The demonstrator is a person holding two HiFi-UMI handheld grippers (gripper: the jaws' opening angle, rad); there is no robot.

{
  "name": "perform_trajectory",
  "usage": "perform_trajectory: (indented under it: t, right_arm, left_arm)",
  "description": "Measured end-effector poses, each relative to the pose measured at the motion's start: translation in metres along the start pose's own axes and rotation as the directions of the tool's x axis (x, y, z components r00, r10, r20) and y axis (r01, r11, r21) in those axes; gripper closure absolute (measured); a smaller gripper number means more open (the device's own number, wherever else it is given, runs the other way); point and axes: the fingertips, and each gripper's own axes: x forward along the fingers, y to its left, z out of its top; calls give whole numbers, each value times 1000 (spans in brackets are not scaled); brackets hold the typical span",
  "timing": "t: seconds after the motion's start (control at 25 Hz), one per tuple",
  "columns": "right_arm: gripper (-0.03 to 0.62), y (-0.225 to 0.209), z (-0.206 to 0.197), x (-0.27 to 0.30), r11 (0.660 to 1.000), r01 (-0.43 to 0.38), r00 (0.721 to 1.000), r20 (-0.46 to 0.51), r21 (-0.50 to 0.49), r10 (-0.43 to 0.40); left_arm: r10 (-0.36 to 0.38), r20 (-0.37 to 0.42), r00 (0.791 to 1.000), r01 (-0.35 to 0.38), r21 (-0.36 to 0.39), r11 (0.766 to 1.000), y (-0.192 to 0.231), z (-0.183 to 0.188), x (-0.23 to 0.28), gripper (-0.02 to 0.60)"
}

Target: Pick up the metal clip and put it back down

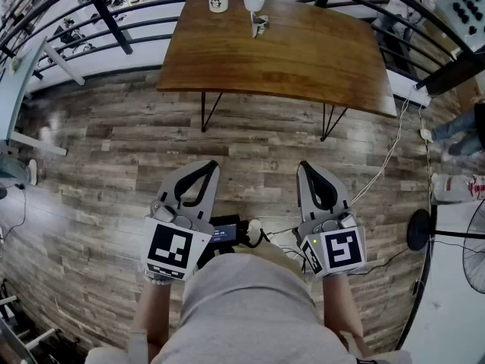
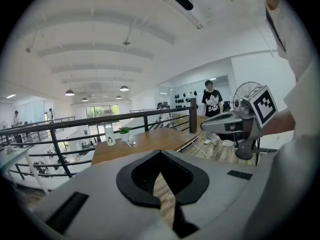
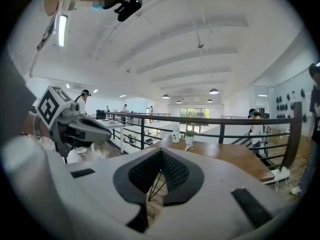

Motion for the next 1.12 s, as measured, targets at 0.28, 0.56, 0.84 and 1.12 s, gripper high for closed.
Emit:
perform_trajectory:
  t: [0.28,0.56,0.84,1.12]
  right_arm:
    - [592,0,-3,-4,1000,2,1000,3,-3,-2]
    - [592,-3,-5,-10,999,12,1000,1,38,-12]
    - [591,-3,-5,-12,996,4,1000,8,93,-5]
    - [502,-4,-10,-15,995,-14,1000,-1,96,15]
  left_arm:
    - [-3,3,1000,3,1,1000,-4,-2,0,577]
    - [-9,0,1000,9,-20,1000,-10,0,-2,577]
    - [21,-4,1000,-21,-69,997,-9,-2,-3,575]
    - [31,9,999,-30,-129,991,-11,-3,-3,529]
